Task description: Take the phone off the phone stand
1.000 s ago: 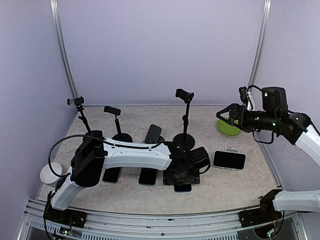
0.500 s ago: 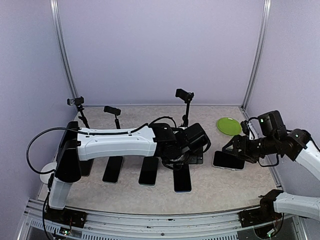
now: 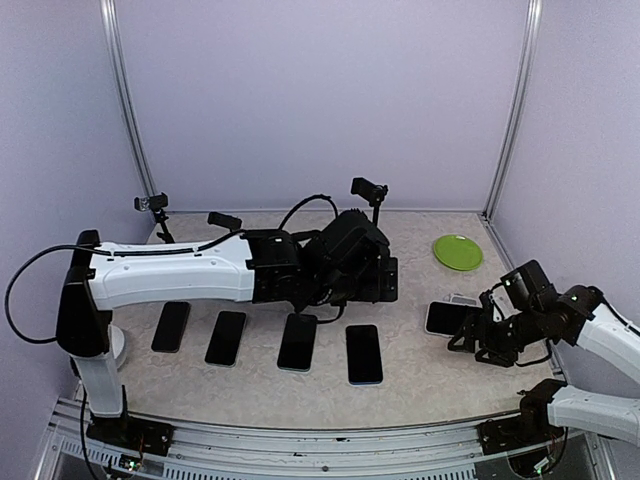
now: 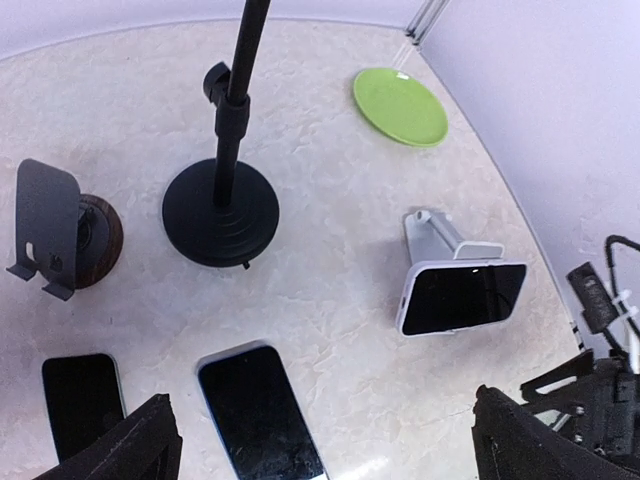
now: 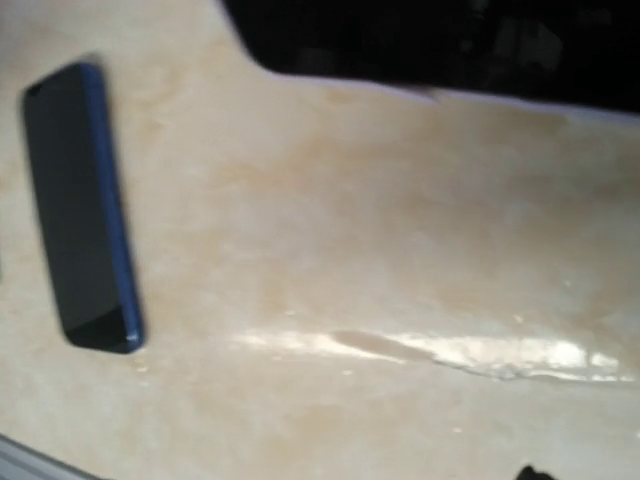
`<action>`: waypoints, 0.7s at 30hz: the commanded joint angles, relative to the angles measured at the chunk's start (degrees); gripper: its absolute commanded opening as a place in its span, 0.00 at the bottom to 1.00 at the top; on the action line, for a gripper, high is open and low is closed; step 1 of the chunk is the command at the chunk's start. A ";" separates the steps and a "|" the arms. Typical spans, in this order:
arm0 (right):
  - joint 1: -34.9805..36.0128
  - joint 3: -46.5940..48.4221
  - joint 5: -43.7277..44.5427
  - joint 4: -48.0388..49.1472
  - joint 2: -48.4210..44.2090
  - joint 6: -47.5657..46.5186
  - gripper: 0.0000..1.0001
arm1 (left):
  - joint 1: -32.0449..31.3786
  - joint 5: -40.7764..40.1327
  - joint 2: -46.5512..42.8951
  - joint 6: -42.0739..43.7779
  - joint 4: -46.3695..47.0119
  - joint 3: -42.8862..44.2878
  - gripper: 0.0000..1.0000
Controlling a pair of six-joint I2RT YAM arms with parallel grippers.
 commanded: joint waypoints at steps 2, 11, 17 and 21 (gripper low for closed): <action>0.23 -3.04 1.99 5.97 2.75 1.13 0.81 | 1.29 1.88 -7.41 6.48 12.28 -5.26 0.99; 0.28 -5.58 3.84 16.07 10.44 -0.83 0.64 | 3.95 2.27 -9.07 6.08 11.27 -6.10 0.99; 0.24 -6.80 6.50 20.82 15.29 -1.27 0.57 | 4.86 2.63 -8.90 6.12 10.64 -5.86 0.99; 0.24 -7.12 8.08 22.64 18.59 -1.49 0.58 | 5.51 2.40 -8.93 5.78 10.10 -5.70 0.99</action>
